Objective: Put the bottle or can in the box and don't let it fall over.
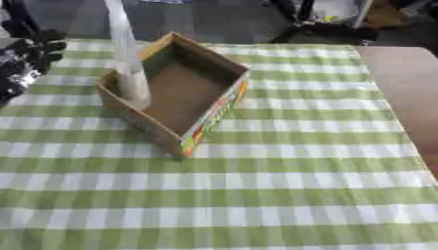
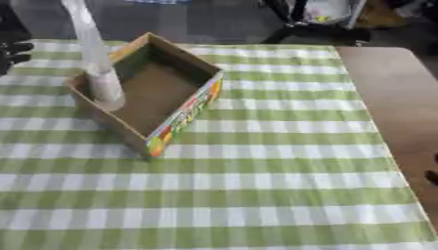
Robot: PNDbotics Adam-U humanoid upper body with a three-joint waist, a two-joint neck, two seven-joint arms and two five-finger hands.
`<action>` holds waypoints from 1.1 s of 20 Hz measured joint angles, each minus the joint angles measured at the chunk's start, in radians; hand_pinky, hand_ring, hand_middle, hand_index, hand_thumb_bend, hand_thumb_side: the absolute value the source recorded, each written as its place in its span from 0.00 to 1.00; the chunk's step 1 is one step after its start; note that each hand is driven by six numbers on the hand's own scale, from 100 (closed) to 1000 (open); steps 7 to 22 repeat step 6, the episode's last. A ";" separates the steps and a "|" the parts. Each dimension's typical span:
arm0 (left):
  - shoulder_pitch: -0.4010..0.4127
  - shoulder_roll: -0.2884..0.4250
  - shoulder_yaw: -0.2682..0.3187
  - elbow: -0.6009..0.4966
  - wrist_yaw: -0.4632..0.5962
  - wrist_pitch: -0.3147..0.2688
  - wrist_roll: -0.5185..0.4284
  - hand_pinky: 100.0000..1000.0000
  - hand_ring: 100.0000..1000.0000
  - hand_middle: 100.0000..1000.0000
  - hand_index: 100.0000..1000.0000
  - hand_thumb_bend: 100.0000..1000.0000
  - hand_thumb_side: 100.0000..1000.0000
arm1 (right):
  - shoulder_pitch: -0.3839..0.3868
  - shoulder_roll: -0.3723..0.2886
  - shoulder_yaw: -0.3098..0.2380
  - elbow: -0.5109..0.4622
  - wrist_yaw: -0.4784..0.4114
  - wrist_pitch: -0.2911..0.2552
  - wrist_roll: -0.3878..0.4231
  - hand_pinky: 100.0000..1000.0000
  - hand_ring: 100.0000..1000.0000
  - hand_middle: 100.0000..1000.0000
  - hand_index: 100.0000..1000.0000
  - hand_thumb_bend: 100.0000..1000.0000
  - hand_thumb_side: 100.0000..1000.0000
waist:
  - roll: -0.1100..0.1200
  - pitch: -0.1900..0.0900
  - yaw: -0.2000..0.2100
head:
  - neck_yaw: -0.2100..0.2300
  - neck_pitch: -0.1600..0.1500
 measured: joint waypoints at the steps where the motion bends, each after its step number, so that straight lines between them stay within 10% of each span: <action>1: 0.020 0.006 0.009 -0.027 0.016 0.003 -0.003 1.00 1.00 0.97 0.99 0.00 0.52 | 0.001 0.000 -0.003 0.000 0.000 -0.003 -0.001 0.95 1.00 1.00 1.00 0.00 0.53 | -0.001 0.000 0.004 | -0.013 0.001; 6: 0.155 0.027 0.065 -0.167 0.103 0.008 -0.008 1.00 1.00 0.97 0.99 0.00 0.50 | 0.014 -0.001 -0.007 0.000 0.000 -0.020 -0.005 0.95 1.00 1.00 1.00 0.00 0.52 | -0.006 -0.003 0.028 | -0.055 0.001; 22: 0.155 0.027 0.065 -0.167 0.103 0.008 -0.008 1.00 1.00 0.97 0.99 0.00 0.50 | 0.014 -0.001 -0.007 0.000 0.000 -0.020 -0.005 0.95 1.00 1.00 1.00 0.00 0.52 | -0.006 -0.003 0.028 | -0.055 0.001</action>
